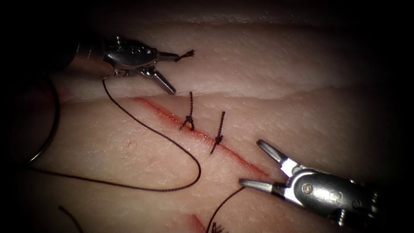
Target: Wound Closure
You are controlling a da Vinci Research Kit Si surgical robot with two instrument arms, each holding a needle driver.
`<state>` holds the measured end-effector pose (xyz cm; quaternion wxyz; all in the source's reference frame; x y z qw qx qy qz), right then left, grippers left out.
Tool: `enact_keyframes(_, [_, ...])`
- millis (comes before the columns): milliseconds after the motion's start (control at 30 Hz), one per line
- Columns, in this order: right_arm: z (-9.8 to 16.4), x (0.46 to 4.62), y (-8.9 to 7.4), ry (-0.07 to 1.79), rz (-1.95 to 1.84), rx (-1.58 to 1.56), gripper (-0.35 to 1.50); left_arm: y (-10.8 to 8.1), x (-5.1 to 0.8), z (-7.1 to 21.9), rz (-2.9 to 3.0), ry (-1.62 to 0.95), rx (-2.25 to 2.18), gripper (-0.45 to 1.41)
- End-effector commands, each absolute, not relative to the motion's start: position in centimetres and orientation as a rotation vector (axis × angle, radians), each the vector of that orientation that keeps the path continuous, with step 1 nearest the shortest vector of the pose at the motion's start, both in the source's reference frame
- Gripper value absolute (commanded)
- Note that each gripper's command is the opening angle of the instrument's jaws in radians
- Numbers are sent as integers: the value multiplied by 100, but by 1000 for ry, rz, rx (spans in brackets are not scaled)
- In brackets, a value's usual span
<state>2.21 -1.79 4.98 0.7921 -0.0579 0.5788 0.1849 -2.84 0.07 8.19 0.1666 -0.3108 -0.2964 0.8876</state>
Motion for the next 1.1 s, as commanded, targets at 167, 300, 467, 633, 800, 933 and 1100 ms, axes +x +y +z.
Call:
enact_keyframes(167, [501,229,-177,1249,395,-125,135,11,-266,815,2568,-858,-783,118])
enact_keyframes(300, [501,232,-175,1249,397,-125,135,11,-236,803,2570,-853,-754,116])
enact_keyframes(467, [501,234,-175,1250,397,-125,135,22,-233,787,2561,-816,-738,94])
enact_keyframes(633, [501,237,-175,1249,399,-127,135,55,-256,757,2310,-808,-1005,84])
enact_keyframes(800, [501,238,-176,1250,404,-123,135,65,-288,740,1997,-980,-1035,84])
enact_keyframes(933, [500,238,-178,1251,407,-119,135,61,-294,739,2003,-1012,-977,86])
enact_keyframes(1100, [501,240,-178,1250,413,-116,133,51,-297,748,2085,-1045,-832,82])
